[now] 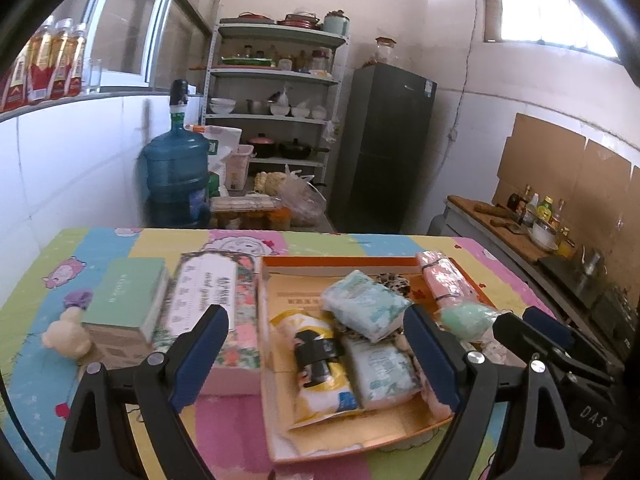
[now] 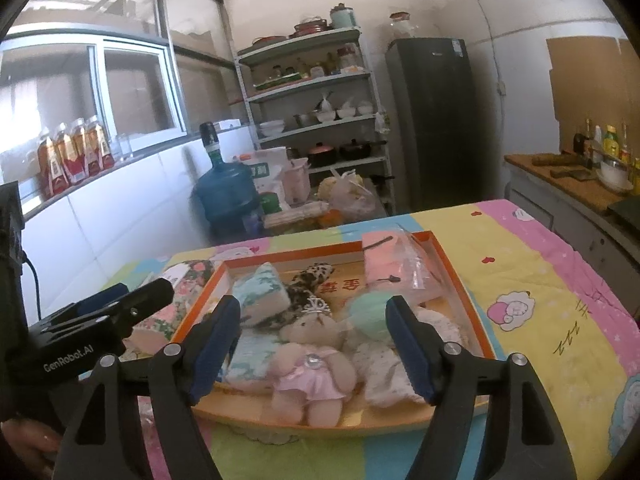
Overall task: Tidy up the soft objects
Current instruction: 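Withdraw both tools from the box toward the remaining items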
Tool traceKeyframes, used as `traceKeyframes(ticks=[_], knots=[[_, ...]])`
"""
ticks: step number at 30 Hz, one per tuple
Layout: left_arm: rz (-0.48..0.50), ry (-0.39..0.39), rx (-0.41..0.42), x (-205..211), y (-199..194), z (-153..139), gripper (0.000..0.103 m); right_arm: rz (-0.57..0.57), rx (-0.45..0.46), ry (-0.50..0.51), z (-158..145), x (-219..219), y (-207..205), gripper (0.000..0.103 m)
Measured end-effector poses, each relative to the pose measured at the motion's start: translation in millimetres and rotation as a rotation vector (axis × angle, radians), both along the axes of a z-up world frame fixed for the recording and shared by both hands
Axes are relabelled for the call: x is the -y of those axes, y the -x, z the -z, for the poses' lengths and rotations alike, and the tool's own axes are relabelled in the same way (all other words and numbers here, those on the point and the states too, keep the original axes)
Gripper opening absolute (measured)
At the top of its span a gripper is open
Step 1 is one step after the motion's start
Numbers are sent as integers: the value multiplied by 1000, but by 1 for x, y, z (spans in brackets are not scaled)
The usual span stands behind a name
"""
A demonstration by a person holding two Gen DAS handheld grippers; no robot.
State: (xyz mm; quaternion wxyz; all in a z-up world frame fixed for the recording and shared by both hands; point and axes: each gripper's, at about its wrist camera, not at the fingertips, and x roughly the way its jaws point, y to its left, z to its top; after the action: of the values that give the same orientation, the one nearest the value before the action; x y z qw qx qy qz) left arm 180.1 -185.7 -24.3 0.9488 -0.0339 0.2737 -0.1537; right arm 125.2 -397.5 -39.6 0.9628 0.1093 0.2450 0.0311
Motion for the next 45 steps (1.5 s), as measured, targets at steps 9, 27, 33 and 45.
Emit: traceKeyframes(ticks=[9, 27, 33, 45], knots=[[-31, 14, 48, -32, 25, -12, 90, -18, 18, 28, -12, -29, 13, 78], [-111, -15, 64, -106, 60, -20, 90, -62, 55, 83, -29, -95, 38, 78], [-141, -22, 62, -132, 67, -17, 90, -89, 59, 103, -32, -118, 44, 78], [-202, -42, 29, -176, 75, -4, 90, -157, 42, 113, -26, -166, 46, 78]])
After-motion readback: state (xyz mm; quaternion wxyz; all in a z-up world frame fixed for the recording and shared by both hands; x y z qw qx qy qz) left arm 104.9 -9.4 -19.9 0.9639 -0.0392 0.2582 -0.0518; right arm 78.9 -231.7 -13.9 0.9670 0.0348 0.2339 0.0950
